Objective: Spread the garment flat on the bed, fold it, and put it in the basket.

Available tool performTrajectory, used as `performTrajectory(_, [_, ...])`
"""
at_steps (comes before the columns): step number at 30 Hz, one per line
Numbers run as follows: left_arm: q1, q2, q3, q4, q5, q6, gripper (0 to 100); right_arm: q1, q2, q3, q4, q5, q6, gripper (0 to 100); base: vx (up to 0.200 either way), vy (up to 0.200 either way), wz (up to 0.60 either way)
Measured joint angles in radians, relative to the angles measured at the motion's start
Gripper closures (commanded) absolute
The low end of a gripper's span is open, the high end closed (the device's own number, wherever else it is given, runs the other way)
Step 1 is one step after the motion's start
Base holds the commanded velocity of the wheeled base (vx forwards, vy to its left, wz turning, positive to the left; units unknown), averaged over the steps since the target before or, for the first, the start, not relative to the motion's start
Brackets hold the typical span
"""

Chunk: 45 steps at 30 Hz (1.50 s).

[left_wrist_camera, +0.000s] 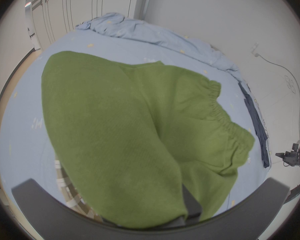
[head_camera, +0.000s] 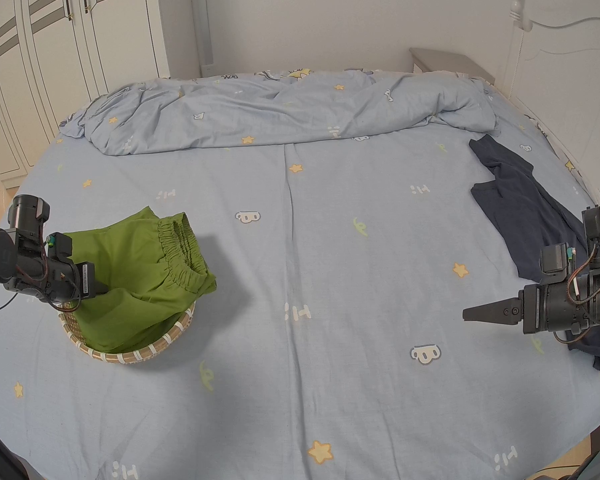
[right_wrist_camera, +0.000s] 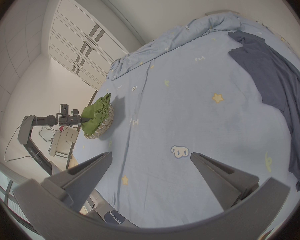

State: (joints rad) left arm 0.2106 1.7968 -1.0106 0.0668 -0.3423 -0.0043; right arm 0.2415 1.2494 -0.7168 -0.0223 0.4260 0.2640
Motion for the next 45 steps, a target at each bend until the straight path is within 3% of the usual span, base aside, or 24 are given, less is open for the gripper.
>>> performTrajectory(8, [0.018,0.148,-0.135,-0.005,0.025,-0.043,100,-0.001,-0.007,0.000,0.000,0.000,0.000,0,0.000,0.000,0.00])
performTrajectory(15, [0.043,0.204,-0.168,0.000,0.030,-0.044,100,-0.007,-0.016,-0.004,0.000,0.000,0.000,0,0.000,0.000,0.00])
performTrajectory(16, [0.045,0.208,-0.169,0.001,0.031,-0.043,0,-0.007,-0.017,-0.004,0.000,0.000,0.000,0,0.000,0.000,0.00])
performTrajectory(29, [0.033,0.173,-0.161,0.003,0.081,-0.057,0,-0.013,-0.034,-0.008,-0.001,0.000,0.000,0,0.000,0.000,0.00])
performTrajectory(45, [0.025,-0.193,-0.081,0.004,0.076,-0.084,0,-0.023,-0.045,-0.013,-0.002,0.000,0.000,0,0.000,0.000,0.00])
